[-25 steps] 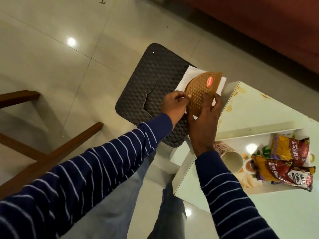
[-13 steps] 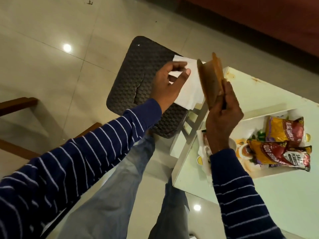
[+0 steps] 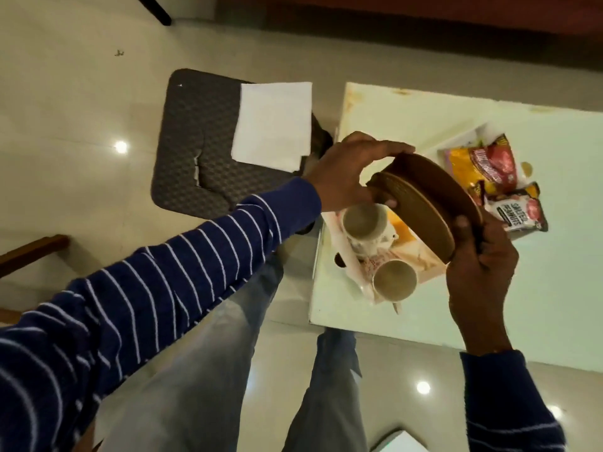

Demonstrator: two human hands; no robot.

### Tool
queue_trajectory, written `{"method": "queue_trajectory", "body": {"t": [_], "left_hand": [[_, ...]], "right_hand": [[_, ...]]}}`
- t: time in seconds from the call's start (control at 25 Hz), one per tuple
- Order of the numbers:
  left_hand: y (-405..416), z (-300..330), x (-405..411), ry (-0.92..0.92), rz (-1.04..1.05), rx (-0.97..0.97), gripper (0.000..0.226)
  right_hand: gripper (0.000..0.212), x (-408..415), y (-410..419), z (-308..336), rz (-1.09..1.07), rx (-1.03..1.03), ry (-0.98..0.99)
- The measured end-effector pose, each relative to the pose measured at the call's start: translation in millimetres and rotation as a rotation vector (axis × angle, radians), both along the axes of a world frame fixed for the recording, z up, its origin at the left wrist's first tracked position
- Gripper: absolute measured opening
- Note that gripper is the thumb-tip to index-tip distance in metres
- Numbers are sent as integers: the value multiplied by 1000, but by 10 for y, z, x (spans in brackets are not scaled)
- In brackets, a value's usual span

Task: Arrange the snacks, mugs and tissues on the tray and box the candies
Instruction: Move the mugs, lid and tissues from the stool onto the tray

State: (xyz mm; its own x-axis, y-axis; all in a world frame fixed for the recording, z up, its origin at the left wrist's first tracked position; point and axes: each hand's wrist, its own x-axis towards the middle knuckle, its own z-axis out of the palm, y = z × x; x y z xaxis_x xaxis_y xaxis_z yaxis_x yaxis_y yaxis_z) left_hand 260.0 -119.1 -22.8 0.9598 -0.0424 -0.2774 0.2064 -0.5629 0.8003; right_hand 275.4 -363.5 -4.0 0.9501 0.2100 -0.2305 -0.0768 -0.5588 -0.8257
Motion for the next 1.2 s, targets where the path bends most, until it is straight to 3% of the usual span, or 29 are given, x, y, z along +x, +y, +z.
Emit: {"method": "queue_trajectory", "body": {"t": [0.16,0.24,0.52,0.88,1.2], "left_hand": [[-520,-79,162,53,-125,117,71],[-734,-122,232,47,-173,188,68],[-988,-234,355,91,-203,401,67],[-920,-428,456,120,-222,666,58],[-843,-596,472,189,-303,721,54]], "right_hand": [[47,-125,-504,-48,-118,211,237],[53,-192,-697,-82,-79,281,277],[62,-332,-928,-436,57,-155,39],[62,-161,-625,-697,109,-251,164],[64,-222,-500,-895,79,-217,235]]}}
